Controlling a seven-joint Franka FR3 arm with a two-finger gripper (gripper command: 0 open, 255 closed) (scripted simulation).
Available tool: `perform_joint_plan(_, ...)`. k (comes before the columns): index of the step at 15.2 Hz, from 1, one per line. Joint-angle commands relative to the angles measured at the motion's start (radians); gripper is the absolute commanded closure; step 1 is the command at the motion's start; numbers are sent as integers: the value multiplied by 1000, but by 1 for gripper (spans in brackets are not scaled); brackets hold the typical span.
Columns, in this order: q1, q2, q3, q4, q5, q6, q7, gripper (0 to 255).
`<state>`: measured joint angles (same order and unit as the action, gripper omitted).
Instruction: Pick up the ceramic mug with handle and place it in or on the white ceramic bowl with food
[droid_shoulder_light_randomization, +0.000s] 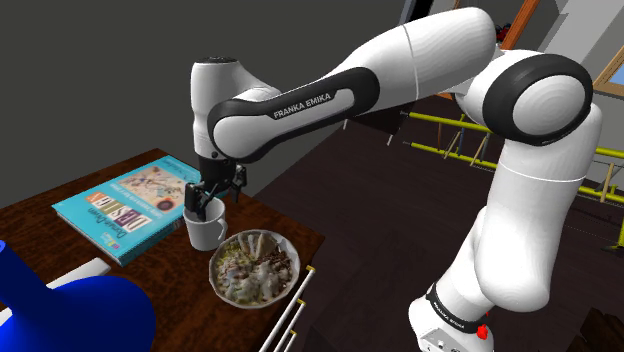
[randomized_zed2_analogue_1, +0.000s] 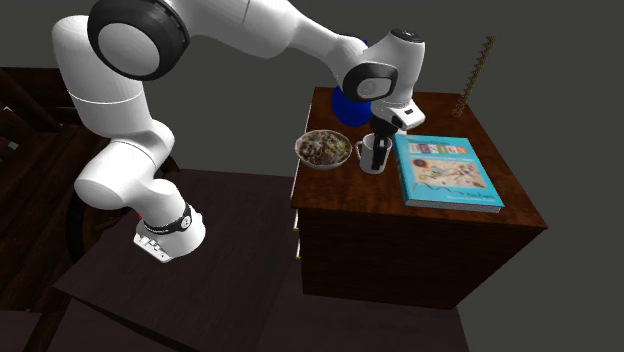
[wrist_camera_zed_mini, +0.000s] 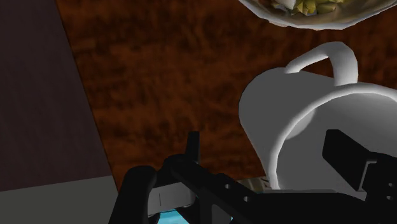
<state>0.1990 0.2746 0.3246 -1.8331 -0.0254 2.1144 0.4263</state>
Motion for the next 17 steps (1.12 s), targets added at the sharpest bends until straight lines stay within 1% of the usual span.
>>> perform_joint_plan(1, 0, 0, 0, -5, 0, 5, 1, 0)
perform_joint_plan(6, 0, 0, 0, -5, 0, 5, 1, 0)
perform_joint_plan(7, 0, 0, 0, -5, 0, 5, 1, 255)
perform_joint_plan(16, 0, 0, 0, -5, 0, 5, 1, 255)
perform_joint_plan(17, 0, -5, 1, 2, 2, -7, 0, 255)
